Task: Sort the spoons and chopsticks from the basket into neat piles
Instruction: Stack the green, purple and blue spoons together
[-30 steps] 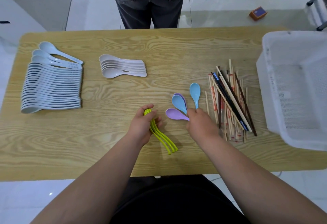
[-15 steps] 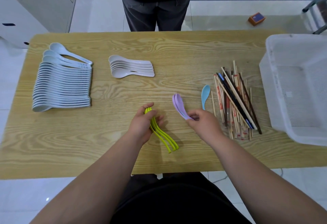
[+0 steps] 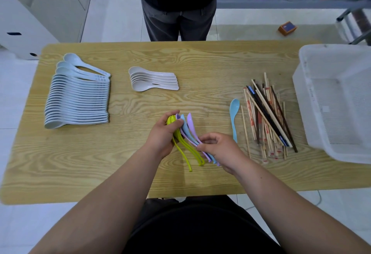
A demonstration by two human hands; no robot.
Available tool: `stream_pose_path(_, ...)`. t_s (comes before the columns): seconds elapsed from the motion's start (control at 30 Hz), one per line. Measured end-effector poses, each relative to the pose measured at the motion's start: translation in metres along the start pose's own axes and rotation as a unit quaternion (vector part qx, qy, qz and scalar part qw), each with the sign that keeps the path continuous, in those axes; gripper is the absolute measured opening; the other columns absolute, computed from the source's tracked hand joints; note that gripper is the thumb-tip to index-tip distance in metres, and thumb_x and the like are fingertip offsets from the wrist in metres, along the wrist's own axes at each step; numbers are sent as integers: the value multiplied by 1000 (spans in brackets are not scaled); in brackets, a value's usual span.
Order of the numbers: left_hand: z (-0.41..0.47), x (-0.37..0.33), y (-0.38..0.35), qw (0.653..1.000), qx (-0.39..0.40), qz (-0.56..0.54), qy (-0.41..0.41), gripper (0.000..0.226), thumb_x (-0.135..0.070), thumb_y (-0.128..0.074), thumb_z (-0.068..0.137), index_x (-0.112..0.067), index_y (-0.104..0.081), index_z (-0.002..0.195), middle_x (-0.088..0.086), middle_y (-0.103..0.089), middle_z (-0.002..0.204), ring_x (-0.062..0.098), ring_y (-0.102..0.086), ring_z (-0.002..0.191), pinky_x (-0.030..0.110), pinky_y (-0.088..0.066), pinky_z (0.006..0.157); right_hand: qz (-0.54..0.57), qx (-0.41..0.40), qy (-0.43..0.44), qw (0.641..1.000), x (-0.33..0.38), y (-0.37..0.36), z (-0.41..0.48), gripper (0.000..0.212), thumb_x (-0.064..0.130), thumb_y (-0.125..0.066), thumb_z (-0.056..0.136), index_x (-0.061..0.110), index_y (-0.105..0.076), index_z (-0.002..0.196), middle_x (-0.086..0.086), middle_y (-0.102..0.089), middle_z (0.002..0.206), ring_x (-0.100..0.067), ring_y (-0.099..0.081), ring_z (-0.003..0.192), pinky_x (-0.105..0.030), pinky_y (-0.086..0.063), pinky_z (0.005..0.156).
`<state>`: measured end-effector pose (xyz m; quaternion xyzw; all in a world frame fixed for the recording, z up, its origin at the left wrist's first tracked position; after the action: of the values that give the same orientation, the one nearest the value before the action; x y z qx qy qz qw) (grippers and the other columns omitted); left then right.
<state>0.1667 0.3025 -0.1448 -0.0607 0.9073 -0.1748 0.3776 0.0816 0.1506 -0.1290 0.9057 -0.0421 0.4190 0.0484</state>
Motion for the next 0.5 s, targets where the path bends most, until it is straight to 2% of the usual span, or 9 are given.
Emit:
stream_pose_path(0.17, -3, -3, 8, 1000, -9, -3, 1, 31, 2, -62, 94, -16, -64, 119, 10, -68, 100, 28, -72, 85, 39, -62, 75, 1, -9, 21, 1000, 9, 3, -1, 21, 1, -70, 88, 18, -72, 100, -5, -76, 96, -19, -75, 84, -35, -61, 75)
stream_pose_path(0.3, -3, -2, 17, 1000, -22, -5, 19, 29, -2, -63, 94, -19, -64, 119, 10, -63, 108, 31, -71, 90, 40, -59, 80, -115, -10, 70, 991, 28, 7, -7, 23, 13, -60, 96, 33, -70, 101, 12, -67, 75, -6, -64, 65, -28, -54, 63)
stream_pose_path(0.37, -3, 1, 17, 999, -22, -9, 29, 27, -3, -62, 95, -19, -64, 117, 11, -63, 107, 31, -70, 89, 41, -58, 80, -166, -4, 82, 983, 32, 5, -8, 18, 22, -59, 96, 35, -69, 104, 19, -62, 71, -5, -58, 64, -24, -48, 63)
stream_pose_path(0.43, -4, 2, 15, 999, -19, -12, 35, 25, -3, -61, 95, -19, -64, 115, 11, -64, 104, 31, -69, 88, 41, -59, 78, -225, -5, 107, 969, 36, 4, -9, 18, 30, -64, 95, 35, -67, 111, 18, -61, 93, -3, -60, 75, -18, -44, 69)
stream_pose_path(0.5, -5, 3, 12, 999, -15, -13, 36, 25, -3, -61, 96, -19, -64, 114, 11, -65, 103, 32, -69, 89, 41, -59, 76, -244, -12, 125, 962, 41, 3, -9, 24, 28, -67, 94, 32, -66, 118, 9, -56, 107, -4, -64, 74, -16, -45, 69)
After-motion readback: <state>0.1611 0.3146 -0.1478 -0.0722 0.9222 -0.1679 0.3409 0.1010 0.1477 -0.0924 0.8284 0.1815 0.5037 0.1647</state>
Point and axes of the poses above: each hand's wrist, its own z-axis towards the middle knuckle, its own y-axis out of the back of the hand, x = y × z, the point moved 10 cm from there along z, towards the middle knuckle
